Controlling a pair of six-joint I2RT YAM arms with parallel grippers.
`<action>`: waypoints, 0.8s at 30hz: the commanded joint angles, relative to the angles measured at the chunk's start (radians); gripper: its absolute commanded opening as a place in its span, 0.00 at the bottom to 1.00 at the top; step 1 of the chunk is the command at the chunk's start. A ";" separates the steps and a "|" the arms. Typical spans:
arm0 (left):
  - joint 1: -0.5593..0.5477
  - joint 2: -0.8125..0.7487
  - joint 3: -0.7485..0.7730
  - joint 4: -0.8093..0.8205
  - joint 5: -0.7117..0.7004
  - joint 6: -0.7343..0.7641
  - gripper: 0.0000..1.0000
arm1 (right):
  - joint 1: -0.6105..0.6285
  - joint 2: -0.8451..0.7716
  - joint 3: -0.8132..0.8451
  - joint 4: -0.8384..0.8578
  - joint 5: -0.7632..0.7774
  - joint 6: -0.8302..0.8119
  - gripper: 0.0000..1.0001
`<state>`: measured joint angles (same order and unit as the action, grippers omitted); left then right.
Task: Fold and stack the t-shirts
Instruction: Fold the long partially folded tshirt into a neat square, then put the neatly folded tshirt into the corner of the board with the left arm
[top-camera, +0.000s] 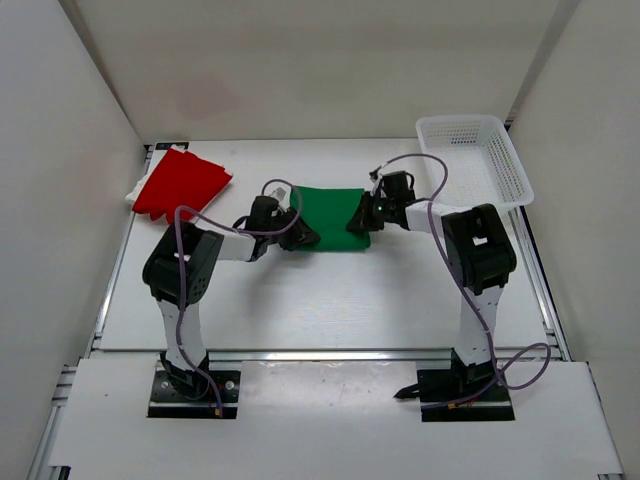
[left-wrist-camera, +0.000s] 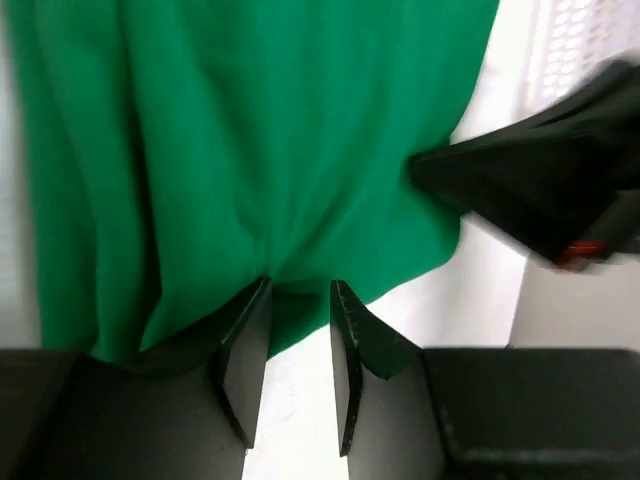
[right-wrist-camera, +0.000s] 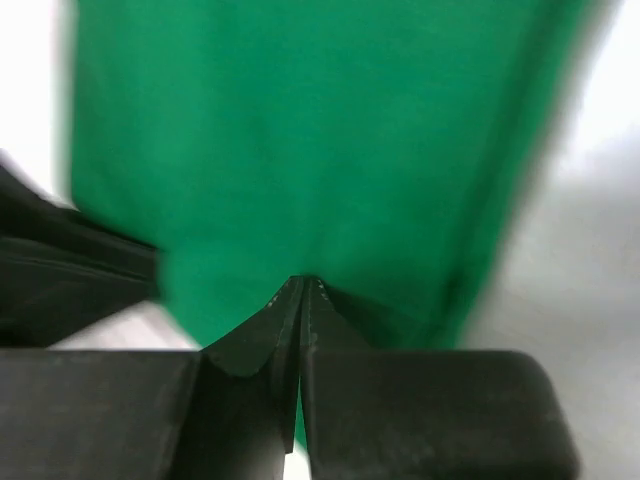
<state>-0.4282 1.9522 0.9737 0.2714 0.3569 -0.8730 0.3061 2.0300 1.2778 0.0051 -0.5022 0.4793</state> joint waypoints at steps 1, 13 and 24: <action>0.028 -0.039 -0.139 0.110 0.020 -0.050 0.42 | -0.015 0.018 -0.058 0.070 0.016 0.027 0.00; 0.092 -0.416 -0.336 0.092 -0.069 0.038 0.92 | 0.001 -0.062 -0.023 0.033 -0.045 -0.065 0.25; 0.135 -0.204 -0.196 -0.033 -0.118 0.155 0.99 | 0.042 -0.382 -0.306 0.246 -0.025 0.010 0.59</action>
<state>-0.2649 1.6825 0.6922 0.3233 0.2630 -0.7868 0.3401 1.7367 1.0401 0.1349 -0.5385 0.4618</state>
